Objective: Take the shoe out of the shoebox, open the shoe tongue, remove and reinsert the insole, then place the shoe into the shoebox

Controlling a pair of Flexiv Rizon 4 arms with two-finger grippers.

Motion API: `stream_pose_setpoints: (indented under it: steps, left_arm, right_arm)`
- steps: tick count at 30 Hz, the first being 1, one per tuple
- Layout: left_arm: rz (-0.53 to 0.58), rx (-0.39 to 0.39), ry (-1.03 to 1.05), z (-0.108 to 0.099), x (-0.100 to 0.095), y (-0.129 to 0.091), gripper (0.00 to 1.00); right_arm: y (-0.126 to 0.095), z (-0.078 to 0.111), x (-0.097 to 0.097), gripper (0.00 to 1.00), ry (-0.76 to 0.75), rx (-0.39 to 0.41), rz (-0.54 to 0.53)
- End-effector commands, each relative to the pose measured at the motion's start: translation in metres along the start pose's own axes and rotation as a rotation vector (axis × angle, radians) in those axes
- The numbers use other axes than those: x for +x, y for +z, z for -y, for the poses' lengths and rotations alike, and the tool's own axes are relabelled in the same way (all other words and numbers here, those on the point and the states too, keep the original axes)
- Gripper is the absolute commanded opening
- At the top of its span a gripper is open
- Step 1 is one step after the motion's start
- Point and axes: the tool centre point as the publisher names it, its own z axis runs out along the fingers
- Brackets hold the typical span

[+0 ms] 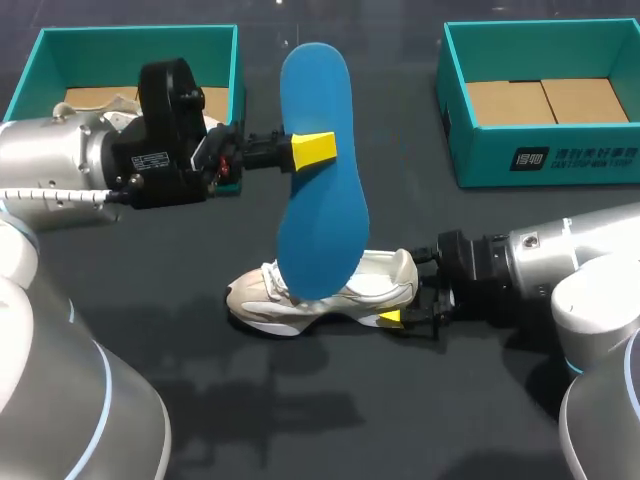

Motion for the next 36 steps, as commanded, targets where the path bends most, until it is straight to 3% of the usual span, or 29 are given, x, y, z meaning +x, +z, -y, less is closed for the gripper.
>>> stream_pose_setpoints:
  steps: [1,4,15,18,30,36]
  left_arm:
    - [0.009,0.004,0.0,0.002,0.004,0.005,0.0]
    - [0.009,0.004,0.0,0.002,0.004,0.005,0.0]
    - [0.009,0.004,0.0,0.002,0.004,0.005,0.0]
    - [0.009,0.004,0.0,0.002,0.004,0.005,0.0]
    - [0.009,0.004,0.0,0.002,0.004,0.005,0.0]
    - [0.009,0.004,0.0,0.002,0.004,0.005,0.0]
  right_arm:
    - [-0.017,-0.009,0.005,1.0,0.017,0.107,-0.005]
    - [-0.027,-0.01,0.005,1.0,0.013,0.167,-0.026]
    - [-0.055,-0.03,-0.004,1.0,0.079,0.524,-0.075]
    - [-0.058,-0.037,-0.004,1.0,0.184,0.747,-0.044]
    - [-0.058,-0.037,-0.004,1.0,0.184,0.747,-0.044]
    - [-0.051,-0.053,-0.002,1.0,0.217,0.928,-0.02]
